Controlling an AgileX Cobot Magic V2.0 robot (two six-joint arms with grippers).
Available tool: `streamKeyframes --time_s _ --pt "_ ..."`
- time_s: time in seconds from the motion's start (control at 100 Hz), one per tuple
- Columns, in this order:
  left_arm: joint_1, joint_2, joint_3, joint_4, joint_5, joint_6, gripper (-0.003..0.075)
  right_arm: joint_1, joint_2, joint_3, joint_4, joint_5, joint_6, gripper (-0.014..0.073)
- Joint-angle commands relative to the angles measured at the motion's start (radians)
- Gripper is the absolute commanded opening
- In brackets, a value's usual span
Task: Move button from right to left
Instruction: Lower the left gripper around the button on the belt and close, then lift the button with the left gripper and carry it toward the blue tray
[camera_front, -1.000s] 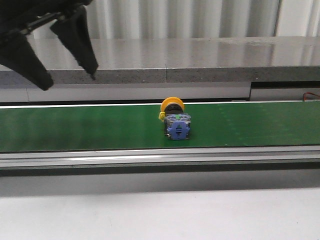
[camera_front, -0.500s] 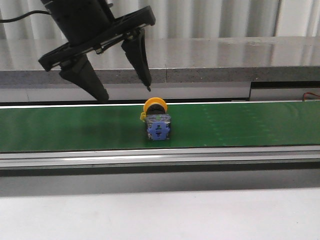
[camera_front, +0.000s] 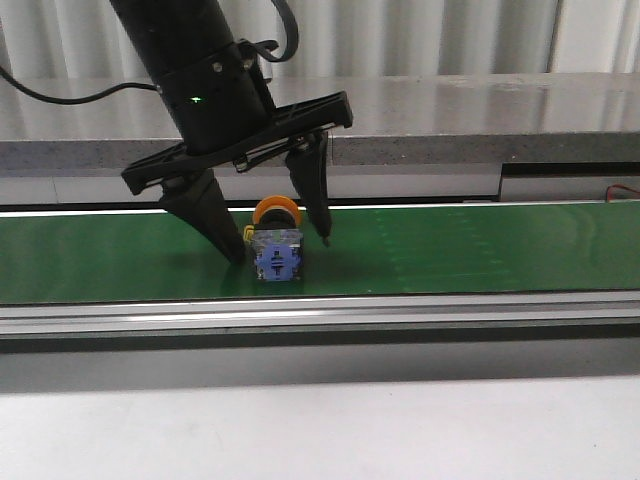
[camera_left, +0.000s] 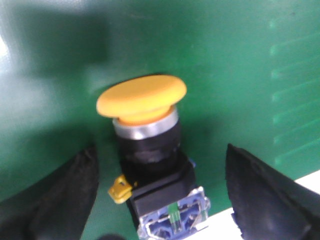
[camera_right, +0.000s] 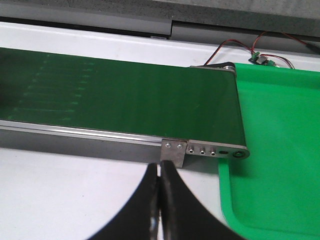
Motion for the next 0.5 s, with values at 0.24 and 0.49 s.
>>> streamKeyframes --time_s 0.24,0.49 --pt "-0.012 -0.051 -0.030 0.012 -0.019 -0.017 0.0064 0.004 0.011 -0.026 -0.003 -0.073 -0.005 -0.0067" --pt "-0.008 -0.096 -0.082 0.085 0.046 -0.015 -0.0020 0.004 0.011 -0.026 -0.003 -0.073 -0.005 -0.0067"
